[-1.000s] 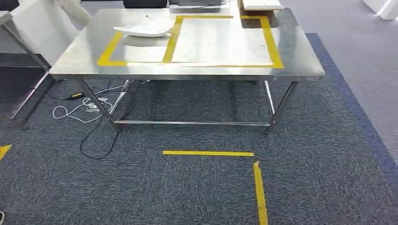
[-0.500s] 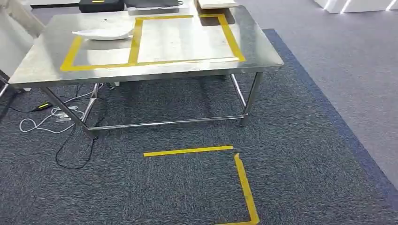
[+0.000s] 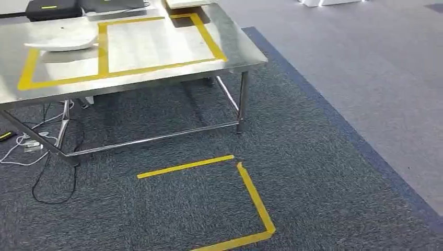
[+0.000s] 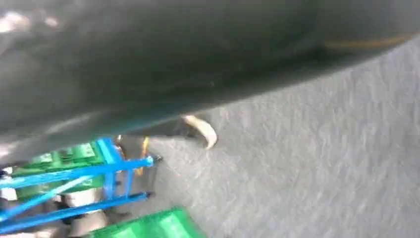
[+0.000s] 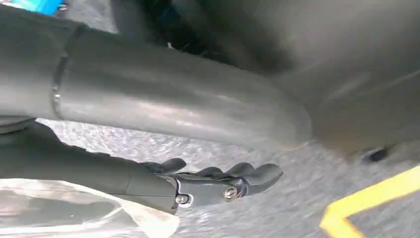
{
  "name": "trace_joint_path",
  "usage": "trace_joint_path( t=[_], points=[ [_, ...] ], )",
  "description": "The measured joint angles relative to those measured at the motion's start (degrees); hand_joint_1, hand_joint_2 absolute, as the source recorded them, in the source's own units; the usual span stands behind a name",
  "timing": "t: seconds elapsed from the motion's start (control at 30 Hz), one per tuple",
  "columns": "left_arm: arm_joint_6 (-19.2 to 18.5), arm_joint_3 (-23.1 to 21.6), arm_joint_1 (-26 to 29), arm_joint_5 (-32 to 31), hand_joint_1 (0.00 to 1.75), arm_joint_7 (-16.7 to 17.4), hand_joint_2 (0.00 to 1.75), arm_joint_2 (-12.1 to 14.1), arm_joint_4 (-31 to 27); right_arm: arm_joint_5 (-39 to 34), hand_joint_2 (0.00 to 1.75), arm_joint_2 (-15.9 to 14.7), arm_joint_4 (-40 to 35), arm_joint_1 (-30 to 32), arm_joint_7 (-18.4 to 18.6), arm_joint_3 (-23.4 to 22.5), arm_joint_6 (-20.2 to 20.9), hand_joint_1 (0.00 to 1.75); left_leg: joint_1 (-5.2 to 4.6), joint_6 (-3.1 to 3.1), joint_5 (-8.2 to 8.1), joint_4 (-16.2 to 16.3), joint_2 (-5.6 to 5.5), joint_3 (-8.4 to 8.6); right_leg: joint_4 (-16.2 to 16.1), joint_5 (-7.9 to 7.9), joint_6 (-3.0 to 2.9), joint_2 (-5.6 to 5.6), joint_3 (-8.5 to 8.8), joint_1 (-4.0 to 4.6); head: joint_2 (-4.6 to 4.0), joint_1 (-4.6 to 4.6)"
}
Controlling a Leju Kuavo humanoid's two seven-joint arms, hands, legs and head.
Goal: Take the parts from the cabinet and place them on the table.
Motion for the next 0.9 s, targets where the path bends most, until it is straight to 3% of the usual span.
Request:
trace_joint_path(
  t=[0.03, 0.07, 0.1, 0.13, 0.17, 0.2, 0.23, 0.27, 0.33, 0.37, 0.4, 0.43, 0.53, 0.57, 0.6, 0.63, 0.67, 0.7, 0.73, 0.77, 0.8, 0.87, 0.9],
  points=[
    [2.14, 0.46, -0.09, -0.99, 0.00, -1.44, 0.00, 0.70, -0.13, 0.31, 0.00, -0.22, 0.02, 0.30, 0.31, -0.09, -0.39, 0.00, -0.01, -0.28, -0.02, -0.03, 0.54, 0.23, -0.28, 0.28, -0.41, 0.60, -0.08, -0.14, 0.00, 0.09],
    [4.30, 0.29, -0.14, -3.89, 0.00, -3.33, 0.00, 1.01, -0.15, 0.12, 0.00, -0.37, 0.07, 0.52, 1.47, -0.09, -1.43, 0.00, 0.27, -0.88, -0.74, 0.53, -1.50, 0.09, -0.63, 0.83, -0.71, 1.05, 0.65, -0.58, 0.00, -0.02],
    [6.32, -0.68, 0.20, -7.51, 0.00, -3.89, 0.00, -1.28, -0.15, -0.57, 0.00, -0.37, 0.07, 0.72, 2.98, -0.22, -2.71, 0.00, 0.37, -1.19, -2.55, 2.18, -4.59, -0.60, -0.66, 1.09, -1.09, 1.61, 0.41, -0.67, 0.00, -0.22],
    [9.10, -2.33, 0.36, -11.28, 0.00, -1.40, 0.00, -3.92, -0.15, -0.79, 0.00, 0.06, 0.07, 0.92, 4.24, -0.50, -5.66, 0.00, 0.37, -1.33, -5.32, 5.93, -6.27, -2.02, -0.61, 1.44, -1.27, 2.25, 0.05, -0.79, 0.00, -0.30],
    [10.00, -3.95, 0.37, -13.72, 0.00, 2.21, 0.00, -7.66, -0.15, -0.37, 0.00, 0.31, 0.07, 1.07, 5.27, -0.63, -8.49, 0.00, 0.32, -1.42, -7.89, 10.74, -7.05, -3.79, -0.59, 1.68, -1.25, 2.94, -0.25, -1.06, 0.00, -0.59],
    [9.67, -5.82, 0.39, -15.66, 0.00, 5.17, 0.00, -12.67, 0.00, 0.33, 0.00, 1.12, 0.09, 1.12, 6.08, -0.66, -10.69, 0.00, 0.50, -1.48, -9.64, 15.21, -7.18, -5.49, -0.53, 1.89, -1.19, 3.81, -0.53, -1.12, 0.00, -1.09],
    [8.60, -7.11, 0.37, -16.11, 0.00, 6.72, 0.00, -14.55, 0.09, 0.28, 0.00, 1.47, 0.13, 1.12, 7.06, -0.66, -11.60, 0.00, 0.72, -1.47, -10.00, 17.51, -7.21, -6.32, -0.38, 2.01, -1.10, 4.68, -0.82, -1.17, 0.00, -1.16],
    [6.93, -8.05, 0.15, -15.98, 0.00, 7.11, 0.00, -18.24, 0.09, -0.22, 0.00, 1.97, 0.15, 1.11, 7.96, -0.68, -11.73, 0.00, 0.99, -1.47, -8.95, 17.13, -7.25, -5.92, -0.20, 2.10, -0.96, 5.60, -0.97, -1.14, 0.00, -1.20],
    [3.47, -9.02, -1.11, -16.02, 0.00, 7.46, 0.00, -20.61, 0.09, -1.88, 0.00, 2.84, 0.20, 1.17, 9.80, -1.34, -11.93, 0.00, 1.36, -1.67, -4.03, 9.58, -7.79, -2.16, 0.41, 2.19, -0.75, 7.36, -1.25, -1.13, 0.00, -1.05],
    [2.59, -9.53, -1.21, -16.11, 0.00, 7.44, 0.00, -21.58, 0.09, -2.62, 0.00, 3.46, 0.20, 1.12, 10.21, -1.75, -11.86, 0.00, 1.51, -1.72, -1.54, 4.41, -9.16, 0.37, 0.81, 2.08, -0.54, 8.35, -1.40, -1.18, 0.00, -1.27],
    [2.26, -10.01, -1.25, -16.93, 0.00, 7.46, 0.00, -21.96, 0.11, -3.38, 0.00, 3.77, 0.20, 1.08, 10.58, -2.25, -11.69, 0.00, 1.73, -1.52, -2.46, 2.53, -13.02, 1.35, 1.03, 2.13, -0.13, 9.07, -1.94, -1.35, 0.00, -1.49],
    [2.35, -10.56, -1.30, -17.86, 0.00, 7.59, 0.00, -22.91, 0.09, -3.74, 0.00, 4.27, 0.20, 0.83, 10.80, -2.67, -11.40, 0.00, 1.73, -1.26, -2.39, 1.07, -13.78, 1.39, 1.74, 2.19, 0.49, 10.06, -2.66, -1.27, 0.00, -1.62],
    [3.03, -12.68, -2.61, -19.72, 0.00, 8.64, 0.00, -24.70, 0.09, -4.17, 0.00, 5.25, 0.22, 1.05, 11.21, -3.52, -10.49, 0.00, 1.16, -0.35, -2.10, 1.64, -12.61, 0.35, 1.38, 3.22, 2.09, 11.23, -3.96, -1.90, 0.00, -1.66],
    [3.12, -12.90, -3.06, -20.00, 0.00, 9.16, 0.00, -25.27, 0.09, -4.20, 0.00, 5.79, 0.26, 1.19, 11.34, -3.83, -10.38, 0.00, 1.59, 0.30, -1.62, 1.07, -11.58, 0.43, 1.45, 3.27, 2.38, 11.58, -4.81, -1.87, 0.00, -1.60],
    [3.12, -13.01, -3.51, -20.11, 0.00, 9.21, 0.00, -25.55, 0.09, -4.33, 0.00, 5.99, 0.26, 1.16, 11.37, -4.07, -10.42, 0.00, 1.52, 0.64, -1.41, 0.93, -10.74, 0.40, 2.40, 2.44, 2.44, 8.25, -5.14, -1.62, 0.00, -1.38],
    [2.74, -13.29, -3.73, -20.17, 0.00, 9.14, 0.00, -25.68, 0.09, -4.57, 0.00, 6.38, 0.26, 1.04, 11.30, -4.26, -10.55, 0.00, 1.39, 0.98, -1.30, 0.93, -9.91, 0.20, 5.21, 0.36, 2.64, 5.86, -6.47, -1.48, 0.00, -0.72],
    [2.74, -13.67, -3.72, -20.26, 0.00, 8.77, 0.00, -25.68, 0.09, -4.79, 0.00, 6.60, 0.26, 0.86, 11.08, -4.55, -10.75, 0.00, 1.22, 1.06, -1.26, 0.95, -8.76, 0.00, 10.00, -2.32, 2.77, 4.84, -8.66, -1.50, 0.00, -0.70],
    [2.74, -13.82, -3.64, -20.44, 0.00, 8.48, 0.00, -25.51, 0.09, -4.98, 0.00, 6.73, 0.26, 0.83, 11.04, -4.90, -11.10, 0.00, 1.07, 1.15, -1.22, 0.95, -7.60, -0.16, 14.87, -4.59, 2.88, 4.52, -10.77, -1.50, 0.00, -0.77],
    [2.79, -13.90, -3.58, -20.85, 0.00, 8.11, 0.00, -25.33, 0.09, -5.31, 0.00, 6.98, 0.26, 0.91, 10.88, -5.14, -11.43, 0.00, 0.99, 1.20, -1.18, 0.98, -6.65, -0.33, 18.09, -5.69, 2.99, 4.39, -12.05, -1.52, 0.00, -0.72],
    [2.94, -14.17, -3.59, -21.76, 0.00, 7.65, 0.00, -25.20, 0.09, -5.75, 0.00, 7.08, 0.26, 0.97, 10.73, -5.49, -11.82, 0.00, 0.95, 1.20, -1.15, 0.99, -5.77, -0.40, 18.86, -5.52, 3.02, 4.28, -12.03, -1.53, 0.00, -0.77],
    [3.22, -14.80, -3.57, -22.99, 0.00, 6.81, 0.00, -24.92, 0.09, -6.57, 0.00, 7.17, 0.26, 1.00, 10.30, -6.05, -12.34, 0.00, 0.94, 1.19, -1.15, 0.99, -5.06, -0.39, 17.30, -4.33, 2.98, 4.16, -10.63, -1.52, 0.00, -0.74],
    [3.49, -16.00, -3.44, -24.28, 0.00, 5.58, 0.00, -24.31, 0.09, -8.18, 0.00, 7.32, 0.28, 1.38, 9.24, -7.15, -13.26, 0.00, 0.95, 1.13, -1.18, 1.00, -3.91, -0.24, 8.40, -0.28, 2.67, 3.19, -5.08, -1.52, 0.00, -0.72],
    [3.66, -16.29, -3.25, -24.09, 0.00, 5.06, 0.00, -24.05, 0.09, -9.00, 0.00, 7.37, 0.28, 1.38, 8.75, -7.91, -13.68, 0.00, 0.90, 0.90, -1.25, 1.03, -3.38, -0.10, 3.18, 1.20, 2.48, 1.35, -2.04, -1.49, 0.00, -0.70]
  ],
)
